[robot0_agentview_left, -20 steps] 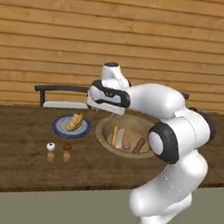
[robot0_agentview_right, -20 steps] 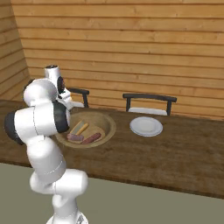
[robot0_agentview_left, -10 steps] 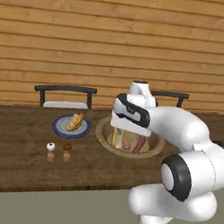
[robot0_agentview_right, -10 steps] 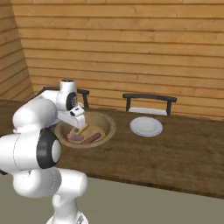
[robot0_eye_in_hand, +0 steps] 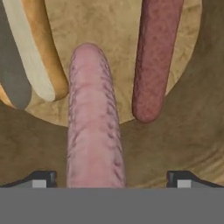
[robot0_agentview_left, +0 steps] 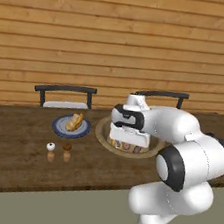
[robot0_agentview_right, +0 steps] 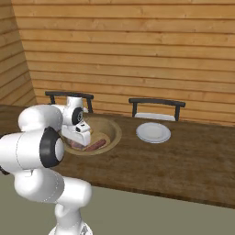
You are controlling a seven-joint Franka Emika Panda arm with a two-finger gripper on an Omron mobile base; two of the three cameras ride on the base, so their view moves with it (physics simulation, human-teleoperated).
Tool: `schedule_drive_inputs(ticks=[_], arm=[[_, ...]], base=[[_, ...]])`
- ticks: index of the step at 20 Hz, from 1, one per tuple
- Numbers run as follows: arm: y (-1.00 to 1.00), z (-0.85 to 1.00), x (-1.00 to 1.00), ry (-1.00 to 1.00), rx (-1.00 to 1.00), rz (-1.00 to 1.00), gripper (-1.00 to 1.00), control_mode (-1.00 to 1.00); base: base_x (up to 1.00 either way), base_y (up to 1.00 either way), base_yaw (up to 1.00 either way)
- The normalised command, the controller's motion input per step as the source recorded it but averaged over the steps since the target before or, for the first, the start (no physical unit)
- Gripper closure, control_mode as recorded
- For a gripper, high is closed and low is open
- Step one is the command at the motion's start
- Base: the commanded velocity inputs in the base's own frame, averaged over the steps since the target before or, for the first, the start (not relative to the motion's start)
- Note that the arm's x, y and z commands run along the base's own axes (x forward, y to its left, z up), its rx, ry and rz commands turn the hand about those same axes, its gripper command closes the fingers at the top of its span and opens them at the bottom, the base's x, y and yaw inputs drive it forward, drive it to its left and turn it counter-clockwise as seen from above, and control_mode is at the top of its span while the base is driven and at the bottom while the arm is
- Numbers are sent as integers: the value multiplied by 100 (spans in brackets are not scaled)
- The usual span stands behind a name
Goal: Place one bun and one sausage from the bowl on each plate.
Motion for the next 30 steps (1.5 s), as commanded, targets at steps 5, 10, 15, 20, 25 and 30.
schedule_drive_inputs(ticks=[5, 10, 15, 20, 25, 30], arm=[[-3, -1, -21, 0, 0, 0, 100, -100], [-2, 0, -1, -1, 0, 0, 100, -100], [-58, 64, -33, -40, 0, 0, 100, -100], [-85, 100, -35, -68, 0, -4, 100, -100], [-16, 56, -2, -41, 6, -2, 100, -100], [-89, 28, 21, -21, -3, -19, 100, -100]], base=[[0, 0, 0], [0, 0, 0], [0, 0, 0], [0, 0, 0], [0, 0, 0], [0, 0, 0]])
